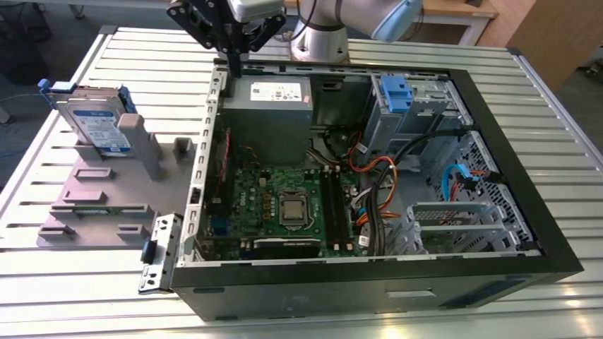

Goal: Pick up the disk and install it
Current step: 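Reach for the disk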

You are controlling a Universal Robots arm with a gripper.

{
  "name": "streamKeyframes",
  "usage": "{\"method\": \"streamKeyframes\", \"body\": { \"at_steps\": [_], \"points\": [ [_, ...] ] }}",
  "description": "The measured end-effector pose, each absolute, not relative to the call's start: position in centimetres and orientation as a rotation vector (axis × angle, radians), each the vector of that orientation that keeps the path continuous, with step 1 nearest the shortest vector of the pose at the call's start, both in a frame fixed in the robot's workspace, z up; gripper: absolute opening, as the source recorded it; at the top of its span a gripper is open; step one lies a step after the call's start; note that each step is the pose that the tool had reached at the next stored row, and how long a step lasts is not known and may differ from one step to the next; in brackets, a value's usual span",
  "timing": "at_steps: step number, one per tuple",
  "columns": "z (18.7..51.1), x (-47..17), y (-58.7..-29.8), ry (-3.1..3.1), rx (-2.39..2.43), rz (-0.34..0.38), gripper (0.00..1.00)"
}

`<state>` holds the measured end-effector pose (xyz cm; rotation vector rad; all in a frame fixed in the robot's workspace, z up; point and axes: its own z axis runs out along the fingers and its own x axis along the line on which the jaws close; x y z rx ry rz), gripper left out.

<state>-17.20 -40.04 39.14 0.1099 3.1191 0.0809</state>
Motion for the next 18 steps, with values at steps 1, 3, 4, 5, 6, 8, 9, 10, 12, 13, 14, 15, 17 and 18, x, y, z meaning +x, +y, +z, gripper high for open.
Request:
{"method": "streamKeyframes", "body": {
  "at_steps": [1, 3, 4, 5, 6, 8, 9, 10, 12, 13, 14, 15, 17, 18],
  "points": [
    [39.14, -17.22, -40.04, 3.119, 0.11, 0.081, 0.11],
    [39.14, -17.27, -40.04, 3.119, 0.11, 0.081, 0.11],
    [39.14, -17.3, -40.04, 3.119, 0.11, 0.081, 0.11],
    [39.14, -17.33, -40.04, 3.119, 0.11, 0.081, 0.11],
    [39.14, -17.36, -40.04, 3.119, 0.11, 0.081, 0.11],
    [39.14, -17.41, -40.04, 3.119, 0.11, 0.081, 0.11],
    [39.14, -17.44, -40.04, 3.119, 0.11, 0.081, 0.11],
    [39.14, -17.46, -40.04, 3.119, 0.11, 0.081, 0.11],
    [39.14, -17.52, -40.04, 3.119, 0.11, 0.081, 0.11],
    [39.14, -17.54, -40.04, 3.119, 0.11, 0.081, 0.11],
    [39.14, -17.56, -40.04, 3.119, 0.11, 0.081, 0.11],
    [39.14, -17.58, -40.04, 3.119, 0.11, 0.081, 0.11],
    [39.14, -17.63, -40.04, 3.119, 0.11, 0.081, 0.11],
    [39.14, -17.65, -40.04, 3.119, 0.11, 0.081, 0.11]
  ]
}}
